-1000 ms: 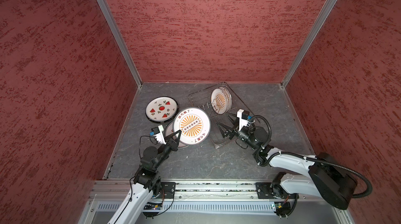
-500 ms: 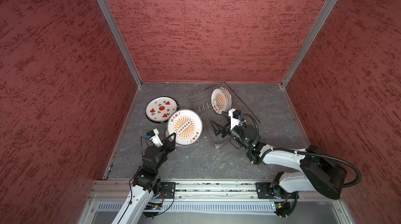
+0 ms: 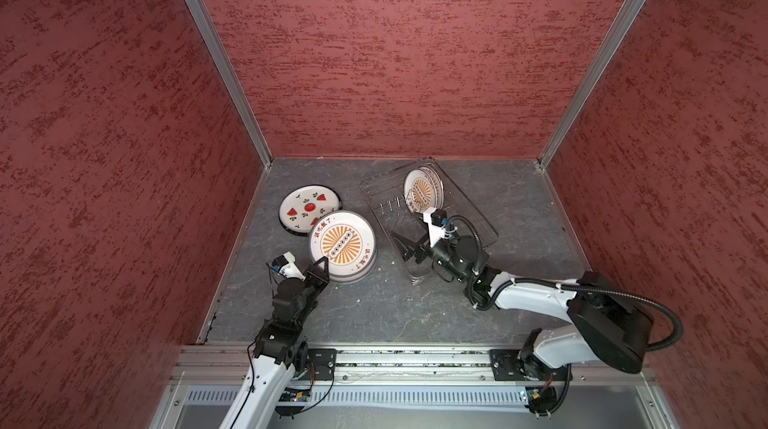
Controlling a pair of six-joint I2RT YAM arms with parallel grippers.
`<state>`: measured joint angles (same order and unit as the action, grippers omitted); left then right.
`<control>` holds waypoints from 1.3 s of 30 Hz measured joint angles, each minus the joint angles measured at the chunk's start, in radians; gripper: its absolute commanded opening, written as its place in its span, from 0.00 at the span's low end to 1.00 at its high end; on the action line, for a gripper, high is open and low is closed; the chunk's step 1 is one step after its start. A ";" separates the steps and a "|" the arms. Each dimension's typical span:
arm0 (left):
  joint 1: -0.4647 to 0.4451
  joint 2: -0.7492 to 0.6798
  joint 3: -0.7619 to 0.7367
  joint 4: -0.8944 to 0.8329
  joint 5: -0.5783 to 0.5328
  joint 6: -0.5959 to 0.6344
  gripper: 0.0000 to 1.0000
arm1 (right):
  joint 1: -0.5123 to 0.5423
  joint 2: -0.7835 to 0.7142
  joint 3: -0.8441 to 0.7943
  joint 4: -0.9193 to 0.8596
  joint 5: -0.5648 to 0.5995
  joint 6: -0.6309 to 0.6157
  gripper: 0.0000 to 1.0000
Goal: Unload the plates from the dish rack
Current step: 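Open the right gripper while the left lowers the plate onto the sunburst stack, then open the left gripper to release the plate on the stack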
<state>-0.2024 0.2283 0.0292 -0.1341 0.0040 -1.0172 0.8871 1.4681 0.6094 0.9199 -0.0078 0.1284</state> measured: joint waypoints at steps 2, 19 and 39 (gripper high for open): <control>0.012 0.020 0.018 -0.036 0.019 -0.012 0.00 | 0.026 0.031 0.033 -0.030 -0.001 -0.033 0.99; 0.040 0.266 0.055 -0.072 0.090 -0.105 0.00 | 0.094 0.166 0.199 -0.254 0.003 -0.171 0.99; 0.052 0.352 0.067 -0.008 0.080 -0.108 0.41 | 0.100 0.181 0.200 -0.260 0.004 -0.189 0.99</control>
<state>-0.1505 0.5800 0.0959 -0.1425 0.0845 -1.1248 0.9871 1.6493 0.8089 0.6598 -0.0040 -0.0608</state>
